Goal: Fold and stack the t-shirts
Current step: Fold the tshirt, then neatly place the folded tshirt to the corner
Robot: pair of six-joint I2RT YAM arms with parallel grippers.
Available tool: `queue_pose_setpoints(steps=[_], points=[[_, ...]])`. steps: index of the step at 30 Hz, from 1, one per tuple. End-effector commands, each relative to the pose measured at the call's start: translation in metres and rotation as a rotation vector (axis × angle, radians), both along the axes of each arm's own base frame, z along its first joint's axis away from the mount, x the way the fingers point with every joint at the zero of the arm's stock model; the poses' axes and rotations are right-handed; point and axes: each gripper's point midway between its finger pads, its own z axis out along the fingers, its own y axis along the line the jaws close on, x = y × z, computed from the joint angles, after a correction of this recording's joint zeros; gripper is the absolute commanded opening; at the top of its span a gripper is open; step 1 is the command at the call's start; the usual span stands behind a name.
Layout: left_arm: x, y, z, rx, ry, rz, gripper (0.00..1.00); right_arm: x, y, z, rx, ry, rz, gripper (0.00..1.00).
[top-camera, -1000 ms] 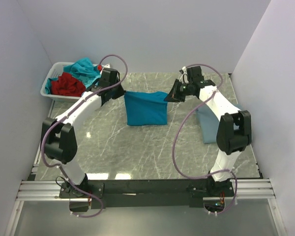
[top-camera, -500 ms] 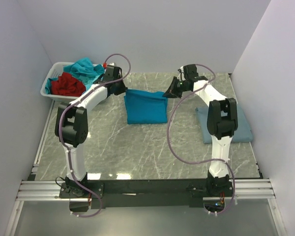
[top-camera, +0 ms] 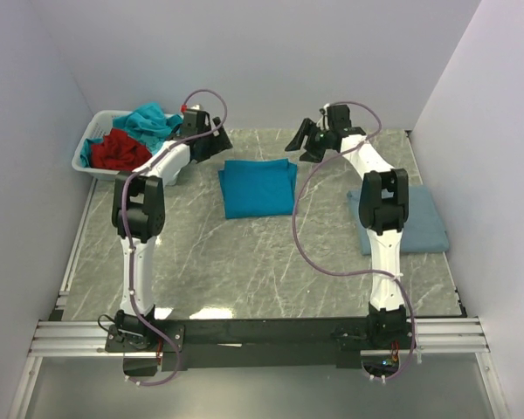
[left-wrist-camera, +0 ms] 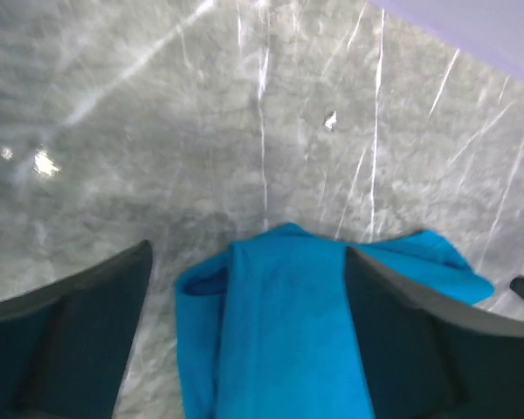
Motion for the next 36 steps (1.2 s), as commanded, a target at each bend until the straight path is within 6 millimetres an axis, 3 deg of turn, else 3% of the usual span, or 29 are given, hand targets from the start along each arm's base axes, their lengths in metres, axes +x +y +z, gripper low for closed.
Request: queue_pose_setpoints(steps=[1,2,4,5,7,13,18,19,20,25,28,31,36], points=[[0.012,-0.005,0.062,-0.044,-0.143,-0.040,0.99,0.016,-0.007,0.062,-0.023,-0.178,0.000,0.77],[0.006,-0.005,0.072,-0.049,-0.157,-0.046,1.00,0.008,-0.008,0.054,-0.031,-0.164,0.006,0.78],[0.000,-0.006,0.080,-0.059,-0.170,-0.052,1.00,0.001,-0.008,0.071,-0.053,-0.229,0.020,0.82],[-0.008,-0.004,0.082,-0.060,-0.164,-0.053,0.99,-0.008,-0.011,0.057,-0.085,-0.205,0.020,0.83],[-0.017,-0.004,0.080,-0.069,-0.144,-0.053,0.99,-0.022,-0.008,0.058,-0.132,-0.214,0.046,0.84],[-0.068,0.000,0.079,-0.117,-0.113,-0.047,0.99,-0.054,0.004,0.018,-0.291,-0.148,0.094,0.85],[-0.118,0.026,0.075,-0.094,-0.100,0.053,0.99,-0.054,0.012,-0.003,-0.397,-0.118,0.106,0.86],[-0.129,0.030,0.088,-0.101,-0.123,0.067,0.99,-0.054,0.012,-0.014,-0.412,-0.097,0.111,0.86],[-0.143,0.035,0.072,-0.094,-0.089,0.081,0.99,-0.051,0.017,-0.013,-0.420,-0.103,0.115,0.86],[-0.189,0.046,0.062,-0.128,-0.077,0.126,0.99,-0.053,0.020,-0.037,-0.488,-0.055,0.111,0.86],[-0.206,0.049,0.059,-0.142,-0.063,0.137,0.99,-0.057,0.021,-0.047,-0.525,-0.036,0.109,0.86],[-0.224,0.052,0.040,-0.131,-0.012,0.142,1.00,-0.061,0.022,-0.057,-0.556,-0.016,0.118,0.86],[-0.237,0.056,0.022,-0.118,0.037,0.147,1.00,-0.073,0.033,-0.073,-0.588,0.019,0.184,0.85]])
